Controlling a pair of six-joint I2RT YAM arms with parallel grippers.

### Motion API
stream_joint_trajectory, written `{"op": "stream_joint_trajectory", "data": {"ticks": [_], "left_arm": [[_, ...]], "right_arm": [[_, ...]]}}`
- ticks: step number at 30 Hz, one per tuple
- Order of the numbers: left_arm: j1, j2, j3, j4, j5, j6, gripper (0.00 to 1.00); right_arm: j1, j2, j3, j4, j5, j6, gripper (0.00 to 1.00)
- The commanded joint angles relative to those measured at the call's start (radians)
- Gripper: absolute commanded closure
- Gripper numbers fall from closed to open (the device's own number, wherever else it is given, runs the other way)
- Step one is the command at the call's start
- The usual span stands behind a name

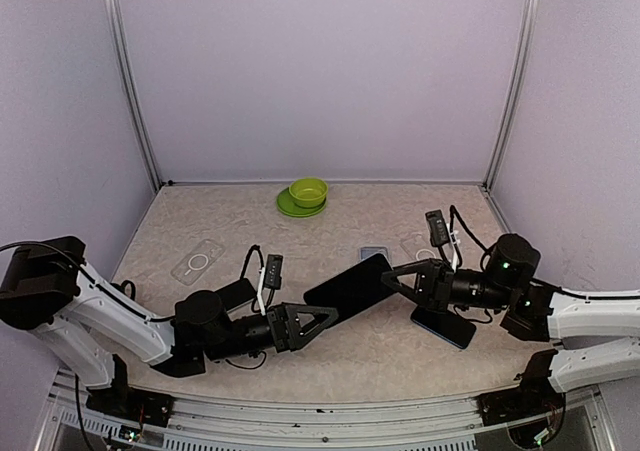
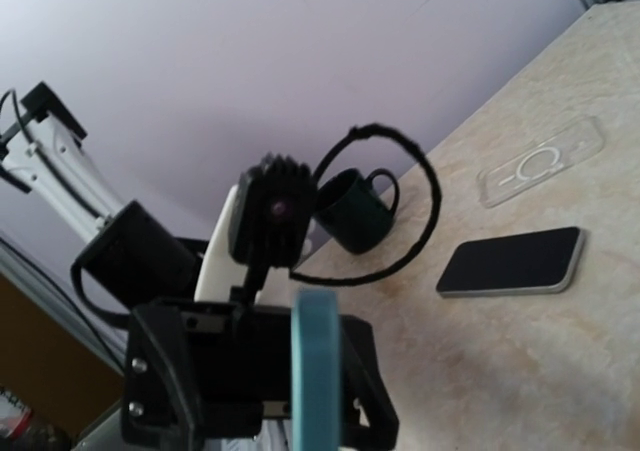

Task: Put the phone into the phone case
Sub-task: Pass from the right arm to the left

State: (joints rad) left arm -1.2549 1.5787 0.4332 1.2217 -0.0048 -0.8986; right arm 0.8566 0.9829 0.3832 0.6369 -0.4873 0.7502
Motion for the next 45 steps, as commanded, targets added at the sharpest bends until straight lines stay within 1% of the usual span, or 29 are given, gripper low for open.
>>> {"op": "stream_joint_trajectory", "data": {"ticks": [1,9,12,20,26,32,39,45], "left_arm": [[0.009,0.019,0.023,0.068,0.045,-0.008,0.22],[0.014,0.039,0.015,0.125,0.063,-0.018,0.31],[0.014,0.05,0.014,0.154,0.073,-0.026,0.37],[0.014,0.088,0.01,0.222,0.092,-0.053,0.47],[0.014,0.102,0.014,0.246,0.097,-0.064,0.52],[0.014,0.095,0.006,0.248,0.084,-0.064,0.61],[0.017,0.093,-0.003,0.251,0.076,-0.071,0.78],[0.017,0.098,-0.008,0.263,0.078,-0.075,0.87]], "right_arm": [[0.022,0.017,-0.014,0.134,-0.01,0.007,1.0],[0.03,0.062,-0.037,0.2,-0.016,0.028,1.0],[0.031,0.074,-0.05,0.238,-0.009,0.04,1.0],[0.033,0.115,-0.067,0.313,0.0,0.06,1.0],[0.04,0.149,-0.077,0.362,0.004,0.071,1.0],[0.041,0.171,-0.085,0.386,0.004,0.081,1.0],[0.041,0.174,-0.09,0.39,0.009,0.084,0.99],[0.041,0.173,-0.087,0.381,0.008,0.084,0.98]]}}
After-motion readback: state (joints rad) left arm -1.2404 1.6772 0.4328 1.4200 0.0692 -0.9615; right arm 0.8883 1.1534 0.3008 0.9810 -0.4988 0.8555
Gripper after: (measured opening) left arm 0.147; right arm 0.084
